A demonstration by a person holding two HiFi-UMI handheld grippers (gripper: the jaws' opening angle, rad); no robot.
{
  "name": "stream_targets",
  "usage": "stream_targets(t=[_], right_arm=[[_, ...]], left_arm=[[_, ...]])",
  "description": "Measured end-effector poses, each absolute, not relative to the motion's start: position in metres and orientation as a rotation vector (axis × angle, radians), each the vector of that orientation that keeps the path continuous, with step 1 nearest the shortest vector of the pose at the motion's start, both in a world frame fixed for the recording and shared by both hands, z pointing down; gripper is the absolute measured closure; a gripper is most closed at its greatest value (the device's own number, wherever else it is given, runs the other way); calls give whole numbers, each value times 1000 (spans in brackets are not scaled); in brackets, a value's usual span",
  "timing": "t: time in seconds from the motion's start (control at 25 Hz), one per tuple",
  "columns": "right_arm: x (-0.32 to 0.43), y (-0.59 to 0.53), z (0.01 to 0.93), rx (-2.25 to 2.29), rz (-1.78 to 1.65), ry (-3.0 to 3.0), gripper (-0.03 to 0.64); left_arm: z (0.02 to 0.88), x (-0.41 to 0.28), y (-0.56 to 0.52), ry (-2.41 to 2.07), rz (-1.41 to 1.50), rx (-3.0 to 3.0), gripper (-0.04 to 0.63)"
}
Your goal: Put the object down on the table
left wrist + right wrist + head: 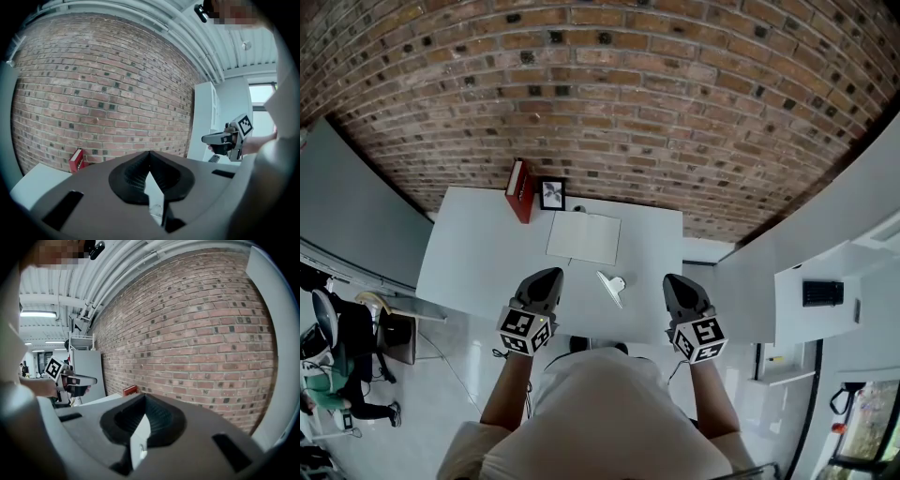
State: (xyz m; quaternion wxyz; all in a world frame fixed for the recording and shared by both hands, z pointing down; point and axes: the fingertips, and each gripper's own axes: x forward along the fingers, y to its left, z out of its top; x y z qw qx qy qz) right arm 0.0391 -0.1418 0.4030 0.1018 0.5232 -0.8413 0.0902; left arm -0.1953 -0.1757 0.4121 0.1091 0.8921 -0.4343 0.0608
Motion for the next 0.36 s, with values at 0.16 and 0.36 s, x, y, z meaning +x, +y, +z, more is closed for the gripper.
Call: stream_targets(t=[0.16,0.36], right_arm=[[40,-142,404,1542,264,-2484,614],[41,-144,403,1537,259,-2490,614]], left_arm=[[413,-192,-176,-1274,172,2621,601],[414,-189,-177,-1270,175,2623,601]])
